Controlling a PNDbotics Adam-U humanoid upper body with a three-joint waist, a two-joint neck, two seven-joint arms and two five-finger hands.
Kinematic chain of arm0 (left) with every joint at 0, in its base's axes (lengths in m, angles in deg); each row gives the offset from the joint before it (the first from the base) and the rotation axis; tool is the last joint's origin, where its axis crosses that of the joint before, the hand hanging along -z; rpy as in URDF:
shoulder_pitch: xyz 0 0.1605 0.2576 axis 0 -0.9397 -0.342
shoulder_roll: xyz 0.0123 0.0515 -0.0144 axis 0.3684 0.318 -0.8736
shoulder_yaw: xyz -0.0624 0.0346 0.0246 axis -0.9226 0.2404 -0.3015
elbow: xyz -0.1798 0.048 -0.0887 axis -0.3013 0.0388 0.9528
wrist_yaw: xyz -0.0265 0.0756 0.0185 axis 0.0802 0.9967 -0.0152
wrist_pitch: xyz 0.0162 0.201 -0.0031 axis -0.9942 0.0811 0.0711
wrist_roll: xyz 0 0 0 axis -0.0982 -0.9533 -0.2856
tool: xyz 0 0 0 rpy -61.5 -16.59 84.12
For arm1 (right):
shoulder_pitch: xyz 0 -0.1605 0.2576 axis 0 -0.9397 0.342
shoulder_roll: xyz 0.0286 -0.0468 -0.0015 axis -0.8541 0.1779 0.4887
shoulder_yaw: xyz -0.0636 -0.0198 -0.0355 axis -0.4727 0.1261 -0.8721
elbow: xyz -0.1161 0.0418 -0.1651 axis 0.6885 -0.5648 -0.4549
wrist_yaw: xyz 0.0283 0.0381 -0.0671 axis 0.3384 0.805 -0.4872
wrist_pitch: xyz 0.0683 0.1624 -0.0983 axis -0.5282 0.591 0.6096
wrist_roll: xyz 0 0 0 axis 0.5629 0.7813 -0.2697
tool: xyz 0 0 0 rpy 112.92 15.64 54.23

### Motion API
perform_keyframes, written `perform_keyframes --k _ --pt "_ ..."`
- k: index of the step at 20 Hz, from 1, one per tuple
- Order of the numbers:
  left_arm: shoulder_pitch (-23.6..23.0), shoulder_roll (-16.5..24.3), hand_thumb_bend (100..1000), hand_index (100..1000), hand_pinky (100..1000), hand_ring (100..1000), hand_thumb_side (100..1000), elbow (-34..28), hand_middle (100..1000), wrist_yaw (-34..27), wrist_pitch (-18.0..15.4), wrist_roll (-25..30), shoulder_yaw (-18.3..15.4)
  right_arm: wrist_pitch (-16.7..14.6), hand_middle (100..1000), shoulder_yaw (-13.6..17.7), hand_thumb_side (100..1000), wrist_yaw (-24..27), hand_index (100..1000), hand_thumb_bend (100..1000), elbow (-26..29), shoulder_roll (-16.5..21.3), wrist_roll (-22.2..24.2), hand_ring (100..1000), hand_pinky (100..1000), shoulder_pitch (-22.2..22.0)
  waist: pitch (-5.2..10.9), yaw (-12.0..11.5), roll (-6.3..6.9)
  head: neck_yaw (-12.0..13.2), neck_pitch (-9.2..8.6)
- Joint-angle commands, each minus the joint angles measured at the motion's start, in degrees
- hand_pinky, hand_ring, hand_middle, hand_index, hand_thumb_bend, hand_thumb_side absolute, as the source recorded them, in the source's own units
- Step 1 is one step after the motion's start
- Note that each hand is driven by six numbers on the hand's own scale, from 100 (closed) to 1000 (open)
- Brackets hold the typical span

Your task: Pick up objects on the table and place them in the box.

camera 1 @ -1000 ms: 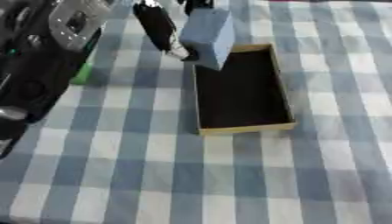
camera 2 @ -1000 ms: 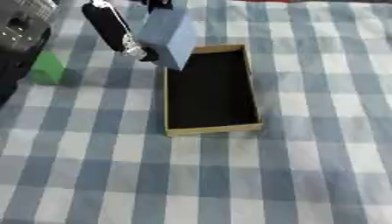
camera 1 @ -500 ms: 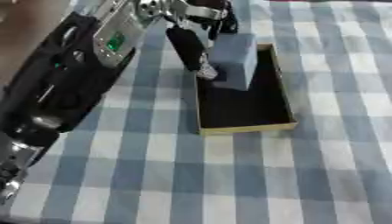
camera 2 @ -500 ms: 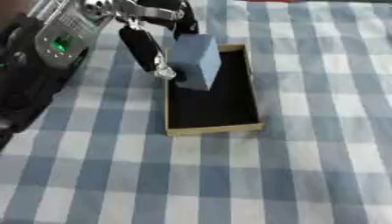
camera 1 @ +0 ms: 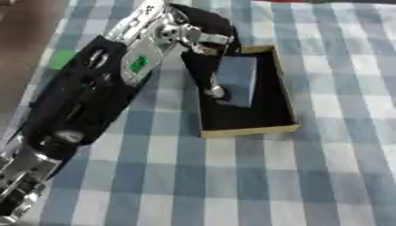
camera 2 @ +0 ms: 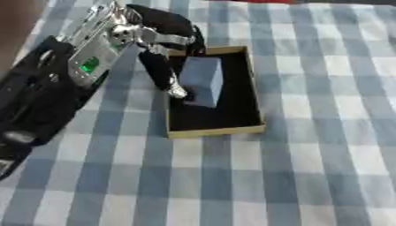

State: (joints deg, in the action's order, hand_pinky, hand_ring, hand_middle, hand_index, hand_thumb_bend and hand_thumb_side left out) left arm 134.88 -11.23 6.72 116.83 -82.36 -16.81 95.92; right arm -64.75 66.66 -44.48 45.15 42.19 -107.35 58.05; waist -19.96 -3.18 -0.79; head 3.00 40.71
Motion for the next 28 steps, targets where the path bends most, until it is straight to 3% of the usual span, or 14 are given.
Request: perform_keyframes --k 1,2,5,8,11,18,23,28 --pt "0.9 0.3 642 897 831 840 542 -0.3 806 2.3 -1.2 -0.5 -0.2 -0.1 805 0.6 1000 0.4 812 100 0.9 0.9 -0.1 799 828 0.6 1.17 0.1 -0.14 -0.1 -0.65" --pt "0.9 0.4 694 914 844 864 563 -0.2 827 3.1 -1.4 -0.7 -0.3 -0.1 805 0.6 1000 0.4 812 100 0.9 0.9 -0.2 799 828 0.6 1.18 0.1 -0.17 -0.1 -0.65" --pt "0.8 0.3 727 927 856 891 594 -0.1 844 5.1 -1.9 -1.6 -0.6 -0.1 805 0.6 1000 0.4 813 100 0.9 0.9 -0.2 799 828 0.5 1.21 0.1 -0.23 -0.1 -0.6" --pt "0.7 0.8 639 911 843 878 590 -1.6 828 4.4 -1.9 -3.2 -1.6 -0.1 805 0.6 1000 0.4 813 100 0.9 1.0 -0.2 799 828 0.5 1.24 -0.1 -0.3 -0.2 -0.53" --pt "1.3 3.3 626 909 840 875 594 -5.6 825 2.6 -1.8 -4.4 -3.1 -0.1 805 0.7 1000 0.3 813 100 0.9 1.3 -0.3 799 828 0.2 1.37 -0.5 -0.22 -0.3 -0.28" --pt "1.3 14.8 640 907 848 885 586 -13.2 830 -5.0 0.1 -4.5 -7.4 0.2 805 1.3 1000 -0.2 812 100 0.9 2.3 -1.0 798 828 -0.8 1.91 -2.1 0.31 -1.6 0.72" --pt "-1.1 22.4 640 904 855 893 558 -13.6 831 -7.8 0.1 -4.0 -9.9 0.4 806 1.4 1000 -0.4 813 100 0.9 2.8 -1.2 799 828 -1.2 1.99 -2.8 0.08 -2.5 0.95" --pt "-3.4 27.2 679 904 858 900 537 -11.9 833 -9.1 -0.3 -3.3 -11.9 0.6 806 1.6 1000 -0.4 813 100 0.9 3.1 -1.3 799 829 -1.2 1.7 -3.0 -0.57 -2.7 0.54"
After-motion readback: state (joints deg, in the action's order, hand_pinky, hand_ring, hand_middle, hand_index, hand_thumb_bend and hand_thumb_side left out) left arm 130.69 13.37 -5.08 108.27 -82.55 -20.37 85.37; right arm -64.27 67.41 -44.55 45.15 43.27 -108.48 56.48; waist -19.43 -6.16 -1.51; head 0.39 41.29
